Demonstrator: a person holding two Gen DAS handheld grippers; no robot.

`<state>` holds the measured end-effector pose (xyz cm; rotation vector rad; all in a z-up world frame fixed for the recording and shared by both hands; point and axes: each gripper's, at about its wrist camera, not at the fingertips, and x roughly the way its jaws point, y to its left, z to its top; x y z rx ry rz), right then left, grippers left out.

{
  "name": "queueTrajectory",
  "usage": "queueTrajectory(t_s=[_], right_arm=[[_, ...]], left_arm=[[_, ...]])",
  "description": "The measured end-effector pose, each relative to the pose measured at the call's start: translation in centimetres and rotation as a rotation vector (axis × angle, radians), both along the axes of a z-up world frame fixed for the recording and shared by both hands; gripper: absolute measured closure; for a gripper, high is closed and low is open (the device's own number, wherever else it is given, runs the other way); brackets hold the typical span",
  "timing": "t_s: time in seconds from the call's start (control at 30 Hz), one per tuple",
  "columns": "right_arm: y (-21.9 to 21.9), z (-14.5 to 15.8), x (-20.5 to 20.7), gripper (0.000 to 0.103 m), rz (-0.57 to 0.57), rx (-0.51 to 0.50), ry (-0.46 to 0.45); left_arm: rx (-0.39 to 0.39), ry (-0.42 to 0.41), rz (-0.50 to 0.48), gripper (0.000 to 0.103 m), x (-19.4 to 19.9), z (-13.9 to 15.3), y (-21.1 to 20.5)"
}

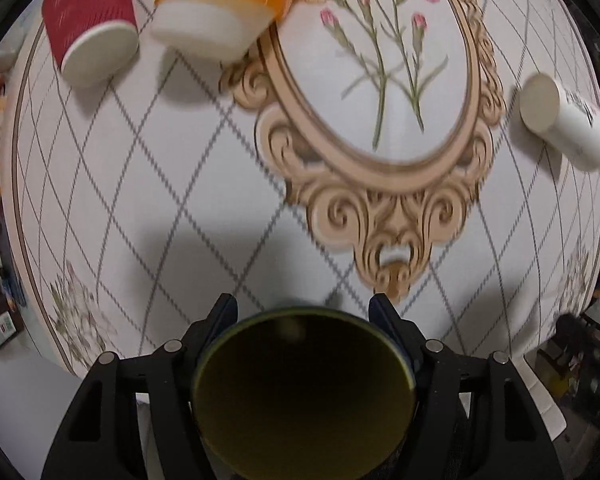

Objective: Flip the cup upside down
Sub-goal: 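Lift the green cup with the left tool and carry it toward the flower oval, then set the green cup upright on the table and open the left tool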

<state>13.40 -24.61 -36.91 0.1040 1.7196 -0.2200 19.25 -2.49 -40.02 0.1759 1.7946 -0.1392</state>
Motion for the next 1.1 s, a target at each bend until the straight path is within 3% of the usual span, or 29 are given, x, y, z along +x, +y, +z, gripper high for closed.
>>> queueTrajectory(t_s=[0.33,0.73,1.0,1.1], right_arm=[[0.5,0.5,0.4,0.001,0.012,0.027,-0.032],[-0.4,0.6,0.1,0.001,-0.009,0.032,-0.033],[-1.0,0.5,-0.7,0.001,-0.01,0.032,-0.045],[-0.8,0.9,-0.8,0.001,-0.013,0.036,-0.056]], left_arm=[[0.058,-0.066,-0.027,0.036,2.4,-1.2,-2.1],[0.042,-0.065,0.018,0.033,2.2,-2.1,-0.6],[0.056,-0.12,-0.002,0.033,2.9,0.7,-1.0],[0.041,-0.144,0.003,0.033,2.2,3.0,-0.6]])
